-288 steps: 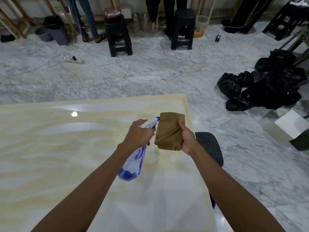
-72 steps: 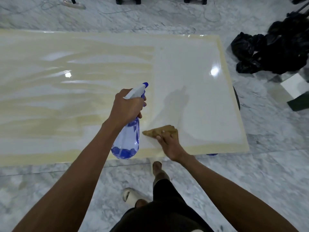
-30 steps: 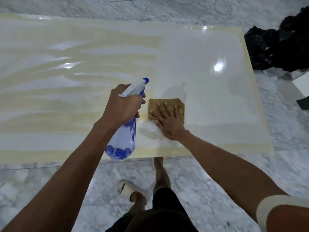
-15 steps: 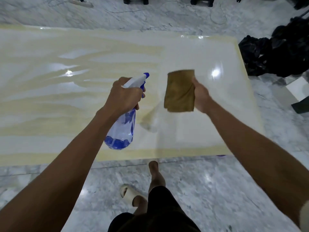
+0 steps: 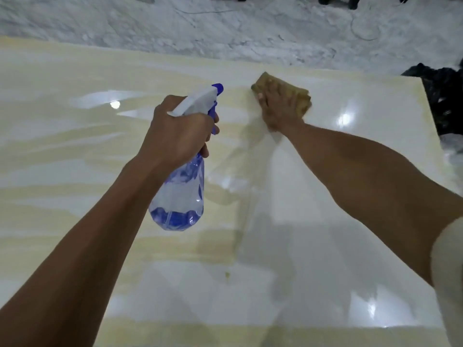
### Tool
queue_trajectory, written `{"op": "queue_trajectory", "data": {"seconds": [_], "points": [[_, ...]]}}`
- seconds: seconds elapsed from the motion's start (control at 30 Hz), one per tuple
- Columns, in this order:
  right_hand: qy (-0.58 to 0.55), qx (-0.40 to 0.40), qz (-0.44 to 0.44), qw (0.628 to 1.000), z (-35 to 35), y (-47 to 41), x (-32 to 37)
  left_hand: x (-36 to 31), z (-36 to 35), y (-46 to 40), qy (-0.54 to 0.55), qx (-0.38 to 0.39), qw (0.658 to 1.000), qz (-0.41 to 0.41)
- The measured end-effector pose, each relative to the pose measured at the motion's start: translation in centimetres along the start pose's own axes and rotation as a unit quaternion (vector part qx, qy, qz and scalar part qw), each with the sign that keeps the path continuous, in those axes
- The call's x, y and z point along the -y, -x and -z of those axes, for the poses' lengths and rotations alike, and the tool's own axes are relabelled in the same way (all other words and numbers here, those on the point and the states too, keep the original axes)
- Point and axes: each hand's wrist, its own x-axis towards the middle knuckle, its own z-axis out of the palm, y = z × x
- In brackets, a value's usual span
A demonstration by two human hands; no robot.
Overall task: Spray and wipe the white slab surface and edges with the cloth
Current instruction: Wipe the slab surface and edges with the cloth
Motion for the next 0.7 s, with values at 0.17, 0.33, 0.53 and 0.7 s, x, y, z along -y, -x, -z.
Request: {"op": "queue_trajectory", "data": {"seconds": [0.17, 0.33, 0.53, 0.7], "points": [[0.055, -0.001, 0.075, 0.996, -4.6, 4.3, 0.6, 1.1, 0.5, 1.9, -0.015, -0.011, 1.0, 0.004], [0.024, 0.02, 0.15, 0.988, -7.7, 15.1, 2.8, 2.1, 1.8, 7.3, -0.02, -0.001, 1.0, 0.011], [0.028, 0.045, 0.191, 0.98, -11.6, 29.4, 5.8, 4.4, 3.7, 16.7, -0.014, 0.001, 1.0, 0.018], [0.002, 0.086, 0.211, 0.974, -14.9, 40.7, 9.3, 6.0, 5.5, 24.4, 0.0, 0.003, 0.999, 0.039]]}}
